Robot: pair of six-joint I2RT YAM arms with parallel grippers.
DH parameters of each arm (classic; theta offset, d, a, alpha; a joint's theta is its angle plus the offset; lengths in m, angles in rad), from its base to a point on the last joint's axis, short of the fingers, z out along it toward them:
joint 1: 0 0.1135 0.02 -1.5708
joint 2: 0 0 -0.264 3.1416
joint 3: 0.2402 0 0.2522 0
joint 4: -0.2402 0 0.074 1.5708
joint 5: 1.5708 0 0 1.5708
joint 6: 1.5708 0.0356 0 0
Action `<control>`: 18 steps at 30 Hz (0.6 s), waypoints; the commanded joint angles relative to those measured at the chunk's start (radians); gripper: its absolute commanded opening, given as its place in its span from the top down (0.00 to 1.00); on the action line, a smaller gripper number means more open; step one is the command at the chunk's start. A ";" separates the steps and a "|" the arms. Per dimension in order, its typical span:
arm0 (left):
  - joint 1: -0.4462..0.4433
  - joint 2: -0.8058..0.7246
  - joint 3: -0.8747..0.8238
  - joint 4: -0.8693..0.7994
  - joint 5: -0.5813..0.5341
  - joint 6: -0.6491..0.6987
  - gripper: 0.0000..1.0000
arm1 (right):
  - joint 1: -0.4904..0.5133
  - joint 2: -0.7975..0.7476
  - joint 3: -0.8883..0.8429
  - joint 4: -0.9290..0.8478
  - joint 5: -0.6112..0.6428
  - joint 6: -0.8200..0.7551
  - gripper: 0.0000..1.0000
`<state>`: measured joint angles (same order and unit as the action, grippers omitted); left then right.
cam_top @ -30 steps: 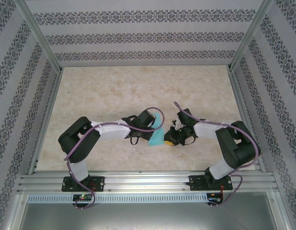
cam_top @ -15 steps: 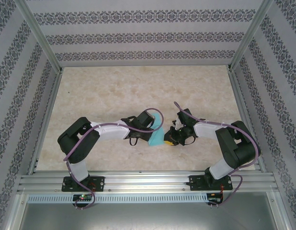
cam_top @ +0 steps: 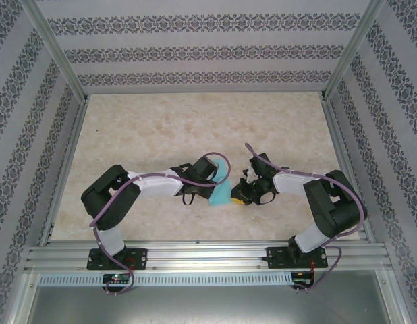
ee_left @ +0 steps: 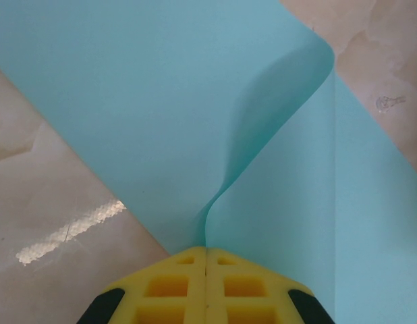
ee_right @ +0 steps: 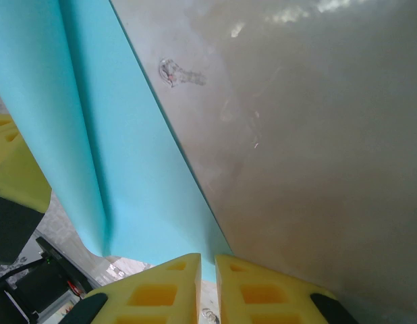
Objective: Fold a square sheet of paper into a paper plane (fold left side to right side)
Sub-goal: Fold the triangle a second time at the center of the table.
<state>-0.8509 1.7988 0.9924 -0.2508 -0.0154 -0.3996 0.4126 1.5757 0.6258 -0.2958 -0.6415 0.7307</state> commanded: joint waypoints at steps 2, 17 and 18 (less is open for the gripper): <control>0.010 -0.024 0.012 0.028 -0.002 0.006 1.00 | 0.018 0.035 0.001 -0.008 0.048 -0.017 0.84; 0.010 -0.035 0.012 0.049 0.008 -0.001 1.00 | 0.018 0.038 0.003 -0.008 0.048 -0.017 0.84; 0.010 -0.035 0.012 0.050 0.008 -0.003 1.00 | 0.018 0.038 0.003 -0.007 0.048 -0.017 0.84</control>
<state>-0.8513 1.7985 0.9924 -0.2390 -0.0113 -0.4000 0.4126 1.5795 0.6277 -0.2962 -0.6453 0.7307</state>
